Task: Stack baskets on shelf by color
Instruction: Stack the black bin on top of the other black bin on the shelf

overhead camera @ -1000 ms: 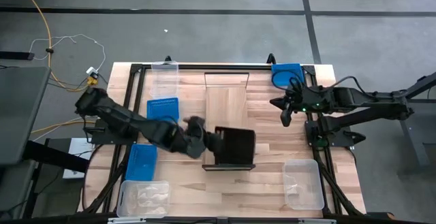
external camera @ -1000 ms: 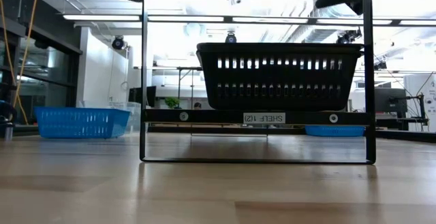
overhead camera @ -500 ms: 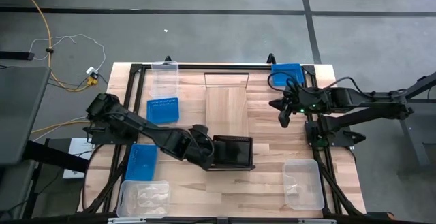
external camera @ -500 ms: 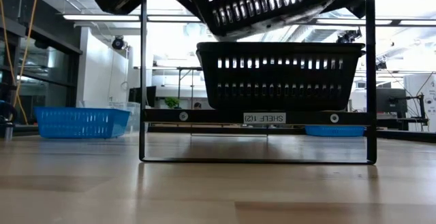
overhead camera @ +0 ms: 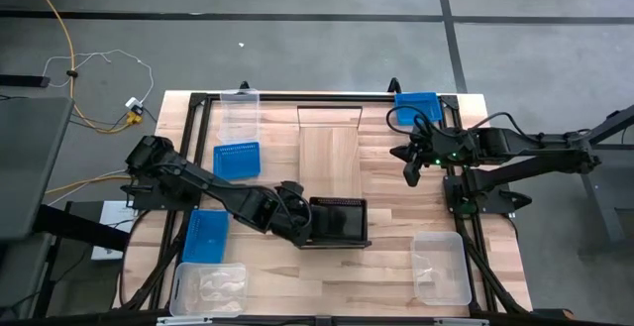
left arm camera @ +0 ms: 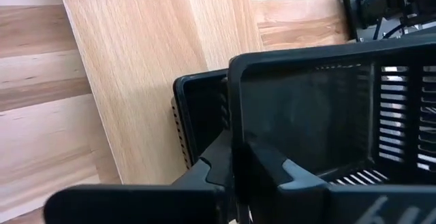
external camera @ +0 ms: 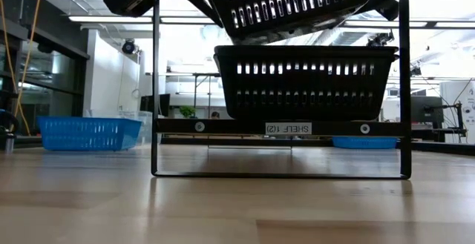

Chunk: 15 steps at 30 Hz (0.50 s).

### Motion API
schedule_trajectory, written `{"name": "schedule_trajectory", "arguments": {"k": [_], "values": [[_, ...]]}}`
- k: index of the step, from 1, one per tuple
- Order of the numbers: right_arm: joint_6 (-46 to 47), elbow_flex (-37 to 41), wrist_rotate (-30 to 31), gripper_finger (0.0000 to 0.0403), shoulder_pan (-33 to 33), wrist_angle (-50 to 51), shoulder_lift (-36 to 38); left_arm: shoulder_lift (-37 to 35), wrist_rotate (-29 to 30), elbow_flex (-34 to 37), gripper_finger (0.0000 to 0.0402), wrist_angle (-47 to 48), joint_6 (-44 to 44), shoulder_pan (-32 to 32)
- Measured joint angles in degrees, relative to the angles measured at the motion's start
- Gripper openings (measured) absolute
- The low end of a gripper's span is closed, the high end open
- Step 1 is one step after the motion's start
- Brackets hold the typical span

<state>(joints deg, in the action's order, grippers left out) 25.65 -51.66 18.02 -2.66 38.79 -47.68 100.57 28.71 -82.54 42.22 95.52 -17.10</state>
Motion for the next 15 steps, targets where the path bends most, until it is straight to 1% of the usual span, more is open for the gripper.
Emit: {"name": "schedule_trajectory", "arguments": {"k": [5, 15], "values": [[0.0, 0.0, 0.0, 0.0000, 0.0, 0.0, 0.0, 0.0, 0.0, 0.0, 0.0047, 0.0, -0.1, 0.0], [0.0, 0.0, 0.0, 0.0000, 0.0, 0.0, 0.0, 0.0, 0.3, 0.0, 0.0128, -0.2, -0.7, 0.0]]}}
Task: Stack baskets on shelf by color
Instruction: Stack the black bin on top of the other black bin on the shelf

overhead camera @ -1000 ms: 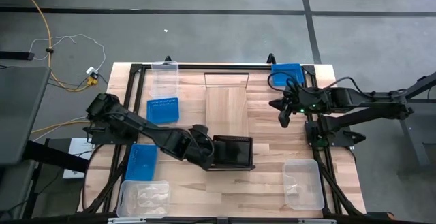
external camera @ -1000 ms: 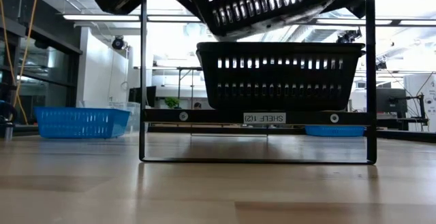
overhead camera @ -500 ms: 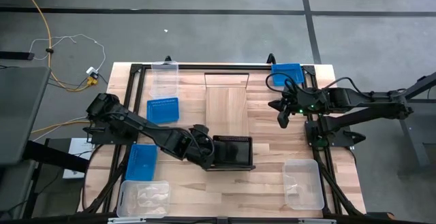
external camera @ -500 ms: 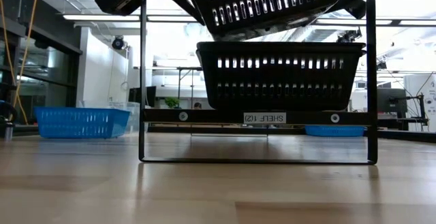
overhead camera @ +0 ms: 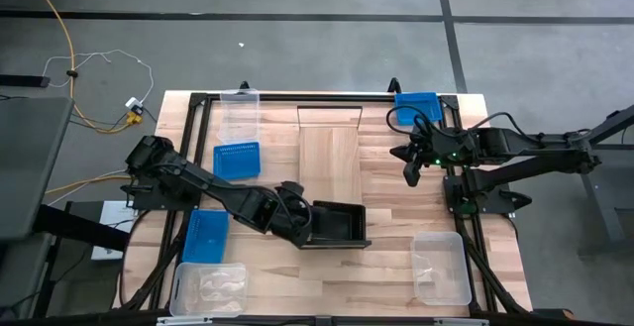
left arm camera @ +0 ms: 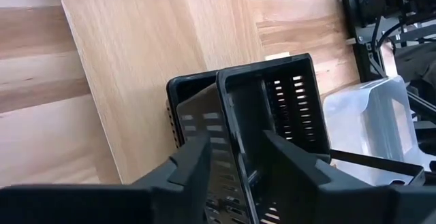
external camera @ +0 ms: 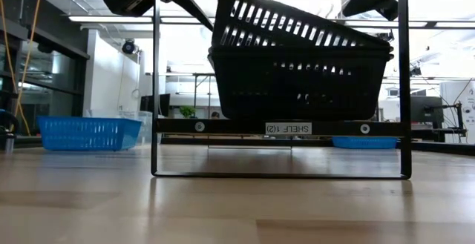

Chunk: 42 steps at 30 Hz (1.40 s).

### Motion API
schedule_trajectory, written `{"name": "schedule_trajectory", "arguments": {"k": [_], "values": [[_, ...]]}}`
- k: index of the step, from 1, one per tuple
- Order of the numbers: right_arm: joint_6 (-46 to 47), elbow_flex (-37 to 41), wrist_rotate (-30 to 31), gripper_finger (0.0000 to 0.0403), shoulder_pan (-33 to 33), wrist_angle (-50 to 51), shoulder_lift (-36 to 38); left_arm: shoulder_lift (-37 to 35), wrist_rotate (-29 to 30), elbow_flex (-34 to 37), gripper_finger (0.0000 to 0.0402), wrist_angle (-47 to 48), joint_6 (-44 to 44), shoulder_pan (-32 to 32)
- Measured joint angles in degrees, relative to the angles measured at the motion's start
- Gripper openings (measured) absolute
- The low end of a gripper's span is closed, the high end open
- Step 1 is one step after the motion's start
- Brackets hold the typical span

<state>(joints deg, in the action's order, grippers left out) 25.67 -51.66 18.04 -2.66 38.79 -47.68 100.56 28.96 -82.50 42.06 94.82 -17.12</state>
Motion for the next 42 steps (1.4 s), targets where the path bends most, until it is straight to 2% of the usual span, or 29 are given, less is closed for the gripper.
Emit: {"name": "schedule_trajectory", "arguments": {"k": [7, 12, 15, 19, 20, 22, 27, 31, 42], "values": [[1.1, 0.0, -0.2, 0.0000, 0.0, 0.0, 0.0, -2.8, -0.1, 0.1, 0.0167, 0.2, -11.0, 3.1], [1.4, 0.0, -0.5, 0.0000, 0.0, 0.0, 0.0, -7.1, -1.0, 0.1, 0.0165, 0.0, -30.8, 4.7], [1.4, 0.0, -0.6, 0.0000, 0.0, 0.0, 0.0, -9.0, -1.1, 0.1, 0.0127, 0.0, -44.1, 3.6], [1.4, 0.0, -1.7, 0.0000, 0.0, 0.0, 0.0, -9.0, -1.0, 0.1, 0.0026, 0.2, -56.8, 2.1], [1.4, 0.0, -2.0, 0.0000, 0.0, -0.1, 0.0, -9.0, -1.3, 0.4, 0.0014, -0.4, -58.5, 2.0], [2.0, 0.0, -2.1, 0.0000, 0.0, -0.3, 0.0, -9.2, -3.0, 2.8, 0.0013, -5.7, -62.5, 2.0], [4.1, 0.0, -2.1, 0.0000, 0.0, -0.5, 0.0, -10.5, -11.9, 11.6, 0.0003, -23.4, -67.9, 3.1], [4.5, 0.0, -2.1, 0.0000, 0.0, -1.1, 0.0, -11.4, -16.4, 17.5, 0.0001, -32.4, -68.9, 4.3], [7.1, 0.0, -2.0, 0.0000, 0.0, -4.7, 0.0, -12.1, -16.6, 27.8, 0.0000, -44.4, -71.4, 4.8]]}}
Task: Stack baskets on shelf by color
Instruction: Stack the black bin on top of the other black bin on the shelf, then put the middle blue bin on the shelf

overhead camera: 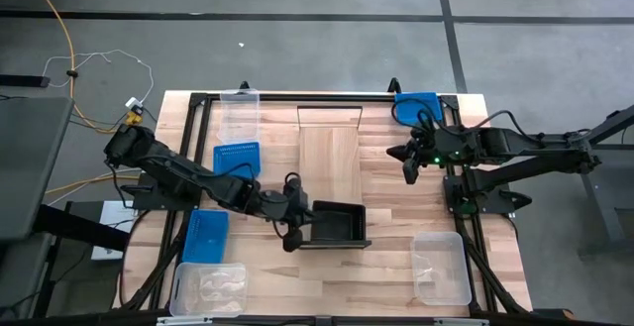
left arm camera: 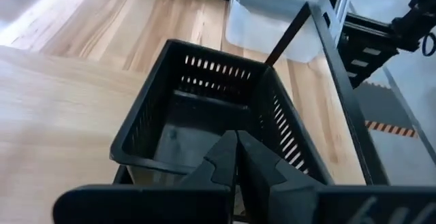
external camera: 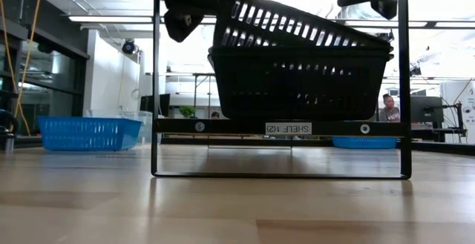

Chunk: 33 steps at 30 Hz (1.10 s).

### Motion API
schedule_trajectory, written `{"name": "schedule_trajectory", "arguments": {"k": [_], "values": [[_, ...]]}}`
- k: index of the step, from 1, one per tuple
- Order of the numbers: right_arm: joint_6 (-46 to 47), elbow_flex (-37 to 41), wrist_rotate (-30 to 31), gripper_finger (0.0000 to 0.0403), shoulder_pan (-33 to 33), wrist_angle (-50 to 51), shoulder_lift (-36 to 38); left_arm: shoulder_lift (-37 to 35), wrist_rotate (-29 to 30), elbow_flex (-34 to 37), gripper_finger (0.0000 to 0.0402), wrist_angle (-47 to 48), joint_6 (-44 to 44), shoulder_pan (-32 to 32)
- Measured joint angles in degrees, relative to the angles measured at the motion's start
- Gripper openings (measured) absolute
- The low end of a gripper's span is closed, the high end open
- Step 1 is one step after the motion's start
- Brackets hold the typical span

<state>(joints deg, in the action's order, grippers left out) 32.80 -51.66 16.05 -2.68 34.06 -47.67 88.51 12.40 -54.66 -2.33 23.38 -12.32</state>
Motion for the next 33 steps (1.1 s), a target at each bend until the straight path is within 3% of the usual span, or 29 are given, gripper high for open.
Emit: {"name": "schedule_trajectory", "arguments": {"k": [12, 14, 19, 22, 26, 33], "values": [[-0.2, 0.0, -0.1, 0.0000, 0.0, -3.9, 0.0, 0.0, 1.9, 4.3, 0.0000, -5.3, -1.2, 2.5], [2.2, 0.0, -2.3, 0.0000, 0.0, -3.2, 0.0, -0.4, 1.9, 4.3, 0.0000, -5.0, -1.7, 3.5], [12.0, 0.0, -14.8, 0.0000, -0.5, 9.6, -3.0, -9.2, 1.9, 4.3, 0.0000, -4.3, -1.9, 7.9], [15.1, 0.0, -18.1, 0.0000, -2.9, 14.4, -6.4, -15.7, 1.9, 4.3, 0.0000, -2.8, -3.2, 10.1], [19.9, 0.0, -23.4, 0.0000, -6.0, 14.4, -13.8, -25.0, -0.2, 4.2, 0.0000, -1.8, -3.5, 12.6], [15.7, 0.0, -24.8, 0.0000, -10.7, 3.8, -28.0, -36.0, -6.1, 4.2, 0.0000, -2.0, -4.1, 13.2]]}}
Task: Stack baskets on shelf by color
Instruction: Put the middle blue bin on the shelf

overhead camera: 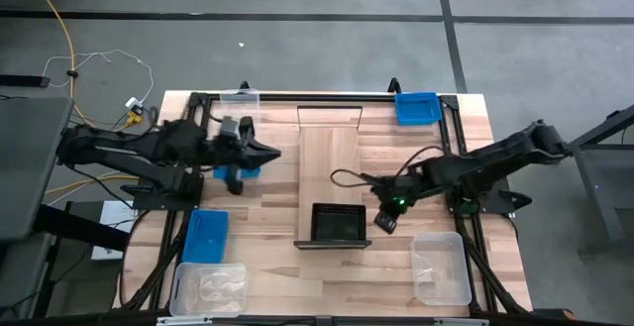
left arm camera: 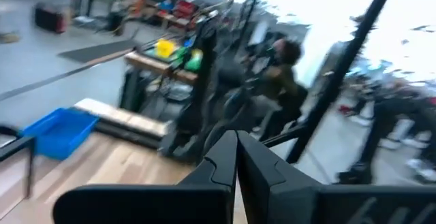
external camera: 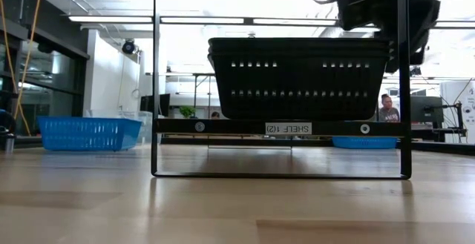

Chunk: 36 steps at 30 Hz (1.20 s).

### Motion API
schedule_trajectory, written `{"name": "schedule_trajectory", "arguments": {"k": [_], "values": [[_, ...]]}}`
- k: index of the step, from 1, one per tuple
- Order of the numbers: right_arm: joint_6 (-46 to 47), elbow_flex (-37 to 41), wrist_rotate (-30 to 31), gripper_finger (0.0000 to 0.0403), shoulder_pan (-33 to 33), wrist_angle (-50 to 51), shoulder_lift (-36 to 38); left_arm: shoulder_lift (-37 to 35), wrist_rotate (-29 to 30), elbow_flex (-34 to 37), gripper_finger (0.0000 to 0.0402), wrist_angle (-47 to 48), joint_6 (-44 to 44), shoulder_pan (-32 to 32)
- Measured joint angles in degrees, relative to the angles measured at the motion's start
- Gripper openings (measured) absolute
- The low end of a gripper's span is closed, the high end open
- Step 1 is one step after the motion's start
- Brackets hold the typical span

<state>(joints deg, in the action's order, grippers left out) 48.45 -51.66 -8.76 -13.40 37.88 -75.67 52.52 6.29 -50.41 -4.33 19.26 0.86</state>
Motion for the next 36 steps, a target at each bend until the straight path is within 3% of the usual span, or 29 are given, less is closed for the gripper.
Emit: {"name": "schedule_trajectory", "arguments": {"k": [7, 18, 27, 30, 36], "values": [[-0.9, 0.0, 0.1, 0.0000, -0.2, -6.6, -3.8, -3.9, -1.1, 0.0, 0.0000, 0.3, 0.0, -2.5], [0.2, 0.0, 4.2, 0.0000, -0.2, -11.6, -5.7, -3.6, 0.4, 0.0, 0.0000, 0.4, 0.0, -5.2], [-0.4, 0.0, 3.8, 0.0000, -0.2, -14.0, -5.5, -3.6, 0.6, 0.0, 0.0000, 0.3, 0.0, -5.1], [-1.3, 0.0, 4.6, 0.0000, -0.2, -9.8, -3.2, -3.7, 0.6, 0.0, 0.0000, 0.4, 0.0, -5.1], [-2.6, 0.0, 13.0, 0.0000, -0.2, 0.4, 8.0, -3.8, 3.9, 0.0, 0.0000, 3.3, -1.9, -5.1]]}}
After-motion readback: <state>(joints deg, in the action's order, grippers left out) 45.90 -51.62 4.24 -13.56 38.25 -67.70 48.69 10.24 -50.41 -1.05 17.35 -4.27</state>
